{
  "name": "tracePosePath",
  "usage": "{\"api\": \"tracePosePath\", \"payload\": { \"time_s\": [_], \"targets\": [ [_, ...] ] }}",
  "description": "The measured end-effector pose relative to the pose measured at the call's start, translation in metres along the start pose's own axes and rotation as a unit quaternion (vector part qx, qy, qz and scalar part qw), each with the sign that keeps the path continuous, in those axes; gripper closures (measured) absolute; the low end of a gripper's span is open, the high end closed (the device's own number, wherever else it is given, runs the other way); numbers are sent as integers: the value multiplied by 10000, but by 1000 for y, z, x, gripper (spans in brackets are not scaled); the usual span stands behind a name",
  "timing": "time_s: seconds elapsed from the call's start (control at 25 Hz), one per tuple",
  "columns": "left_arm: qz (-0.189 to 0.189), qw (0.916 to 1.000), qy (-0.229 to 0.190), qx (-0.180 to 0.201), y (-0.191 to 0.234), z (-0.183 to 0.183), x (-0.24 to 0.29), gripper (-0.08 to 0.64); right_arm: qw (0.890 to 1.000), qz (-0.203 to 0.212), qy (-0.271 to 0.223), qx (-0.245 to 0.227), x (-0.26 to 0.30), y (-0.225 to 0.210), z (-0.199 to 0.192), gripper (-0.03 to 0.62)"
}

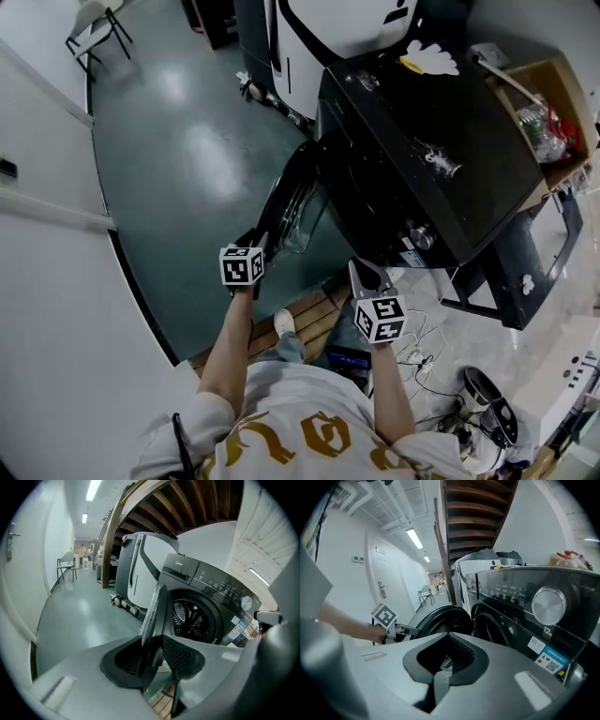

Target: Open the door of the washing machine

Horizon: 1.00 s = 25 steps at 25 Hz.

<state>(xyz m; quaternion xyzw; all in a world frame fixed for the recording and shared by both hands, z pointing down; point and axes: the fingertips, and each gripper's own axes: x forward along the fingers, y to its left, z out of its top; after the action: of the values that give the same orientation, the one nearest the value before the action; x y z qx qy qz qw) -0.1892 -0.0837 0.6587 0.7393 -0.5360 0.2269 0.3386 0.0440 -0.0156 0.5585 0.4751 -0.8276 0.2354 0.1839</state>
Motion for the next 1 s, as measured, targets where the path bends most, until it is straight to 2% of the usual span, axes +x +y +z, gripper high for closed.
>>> {"api": "tracePosePath", "payload": {
  "time_s": [0.56,1.0],
  "targets": [
    [322,9993,-168,-32,70,24,-5,403,9996,183,168,-109,30,15,3,578],
    [363,9990,-264,93,88,31,-4,396,9995,166,223,-120,30,16,1,578]
  ]
}}
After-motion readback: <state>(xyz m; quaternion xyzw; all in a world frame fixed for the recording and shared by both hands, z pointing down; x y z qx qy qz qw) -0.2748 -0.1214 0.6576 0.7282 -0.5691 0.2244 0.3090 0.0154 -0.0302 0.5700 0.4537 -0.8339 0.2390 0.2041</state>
